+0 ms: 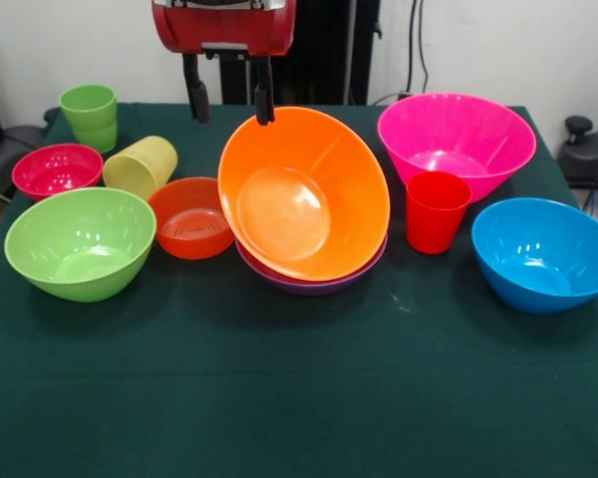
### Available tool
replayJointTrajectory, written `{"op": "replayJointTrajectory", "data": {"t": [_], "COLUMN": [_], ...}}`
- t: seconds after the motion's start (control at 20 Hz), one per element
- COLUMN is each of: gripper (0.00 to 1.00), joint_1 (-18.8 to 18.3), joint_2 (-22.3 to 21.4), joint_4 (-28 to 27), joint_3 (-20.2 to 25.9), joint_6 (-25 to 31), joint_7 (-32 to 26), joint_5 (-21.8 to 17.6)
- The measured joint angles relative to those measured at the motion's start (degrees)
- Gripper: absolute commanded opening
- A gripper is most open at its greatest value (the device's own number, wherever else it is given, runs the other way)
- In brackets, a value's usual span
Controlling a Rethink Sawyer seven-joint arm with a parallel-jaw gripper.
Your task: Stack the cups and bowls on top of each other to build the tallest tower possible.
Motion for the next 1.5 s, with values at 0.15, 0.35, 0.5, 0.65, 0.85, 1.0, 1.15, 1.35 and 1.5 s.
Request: {"op": "replayJointTrajectory", "data": {"t": [0.15, 0.35, 0.5, 0.65, 0.85, 1.0, 1.15, 1.35, 1.5], "gripper": [1.0, 1.0, 1.0, 1.0, 1.0, 1.0, 1.0, 1.0, 1.0], "joint_1": [0.0, 0.0, 0.0, 0.0, 0.0, 0.0, 0.0, 0.0, 0.0], "joint_2": [0.0, 0.0, 0.0, 0.0, 0.3, 0.4, 0.4, 0.4, 0.4], "joint_4": [0.2, 0.6, 0.8, 1.2, 1.5, 1.9, 2.4, 3.0, 3.3], "joint_3": [0.0, -0.1, -0.2, -0.3, -0.4, -0.4, -0.4, -0.5, -0.5], "joint_6": [-0.9, -2.8, -3.7, -4.5, -5.0, -5.5, -6.3, -7.2, -7.5], "joint_7": [0.0, 0.0, 0.0, 0.0, 0.0, 0.0, 0.0, 0.0, 0.0], "joint_5": [-0.1, -0.2, -0.2, -0.3, -0.4, -0.5, -0.5, -0.6, -0.6]}}
